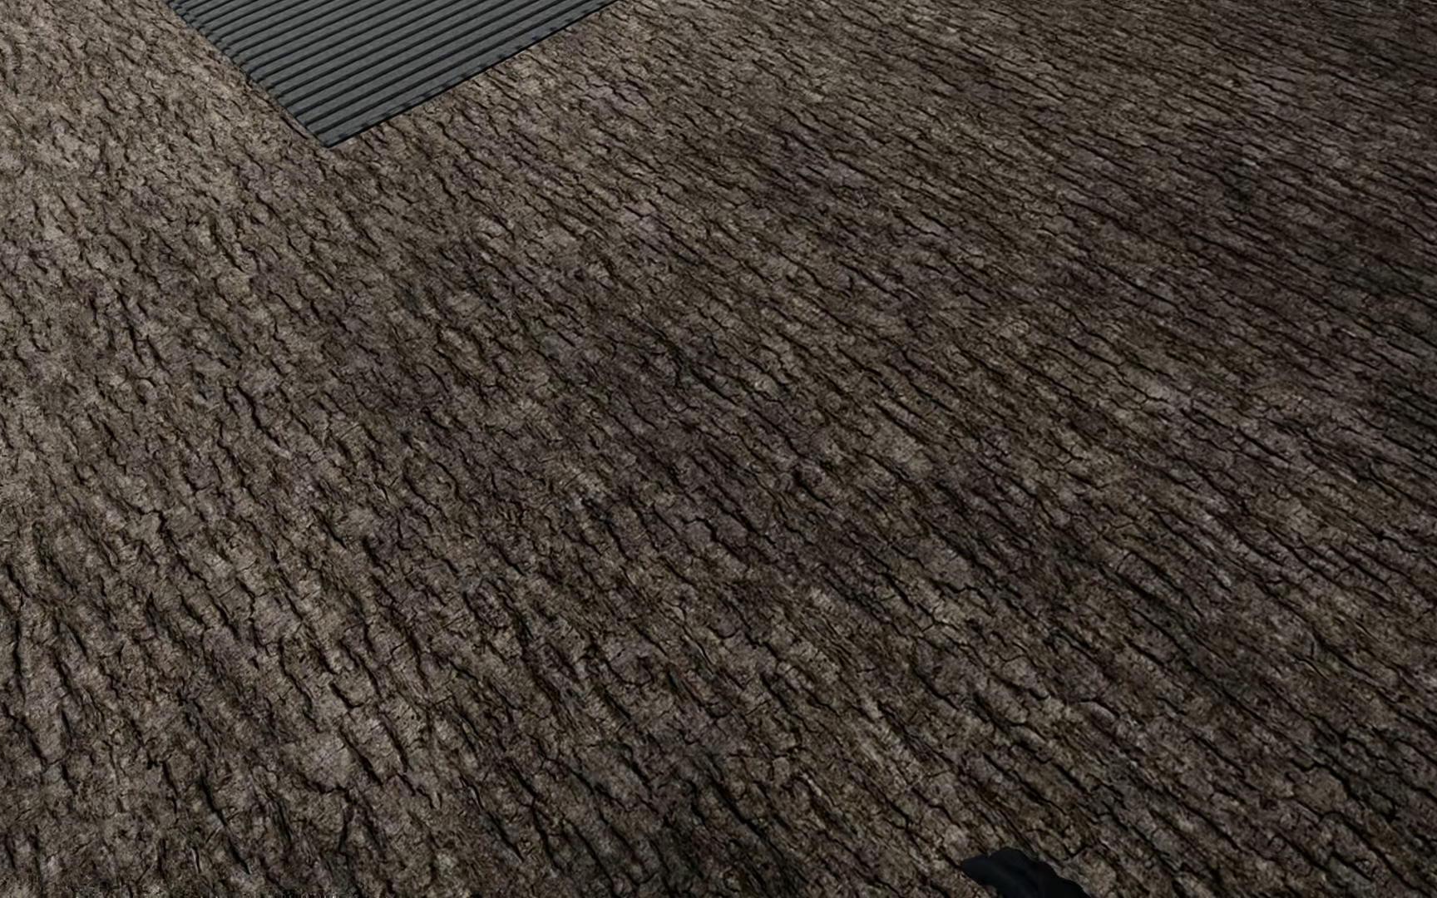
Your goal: Walk towards bed
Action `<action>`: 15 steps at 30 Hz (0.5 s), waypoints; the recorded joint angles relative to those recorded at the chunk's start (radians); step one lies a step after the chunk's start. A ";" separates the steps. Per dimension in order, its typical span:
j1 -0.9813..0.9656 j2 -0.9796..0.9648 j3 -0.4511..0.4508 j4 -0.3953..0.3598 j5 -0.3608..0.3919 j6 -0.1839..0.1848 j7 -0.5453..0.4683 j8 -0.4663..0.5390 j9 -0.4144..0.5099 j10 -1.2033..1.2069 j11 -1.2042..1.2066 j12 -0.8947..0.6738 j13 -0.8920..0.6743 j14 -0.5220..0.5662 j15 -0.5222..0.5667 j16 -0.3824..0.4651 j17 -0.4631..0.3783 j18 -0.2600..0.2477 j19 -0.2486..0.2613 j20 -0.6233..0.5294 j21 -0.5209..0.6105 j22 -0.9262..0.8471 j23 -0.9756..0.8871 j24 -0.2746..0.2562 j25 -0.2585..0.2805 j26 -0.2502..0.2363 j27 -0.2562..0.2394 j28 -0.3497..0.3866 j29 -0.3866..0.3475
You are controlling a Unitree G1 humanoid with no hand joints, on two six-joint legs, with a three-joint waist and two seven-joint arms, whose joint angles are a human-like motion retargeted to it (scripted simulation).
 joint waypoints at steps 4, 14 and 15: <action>0.111 -0.341 -0.048 -0.153 0.118 -0.050 -0.082 0.479 0.037 -0.041 0.385 -0.129 0.112 -0.042 -0.068 0.036 0.016 0.021 0.080 -0.118 -0.079 0.067 -0.071 0.107 0.023 -0.090 0.009 0.056 -0.036; 0.439 -0.660 -0.137 -0.193 0.524 -0.049 -0.243 0.493 0.007 -0.233 -0.468 -0.254 0.291 -0.069 -0.081 0.011 0.097 0.036 0.117 -0.088 -0.089 -0.282 -0.106 0.001 0.012 -0.233 -0.002 0.122 0.027; 0.482 -0.661 -0.149 -0.191 0.562 -0.039 -0.264 0.550 -0.002 -0.242 -0.557 -0.269 0.295 -0.074 -0.108 0.007 0.098 0.035 0.158 -0.115 -0.098 -0.260 -0.092 -0.001 -0.003 -0.229 0.004 0.098 0.042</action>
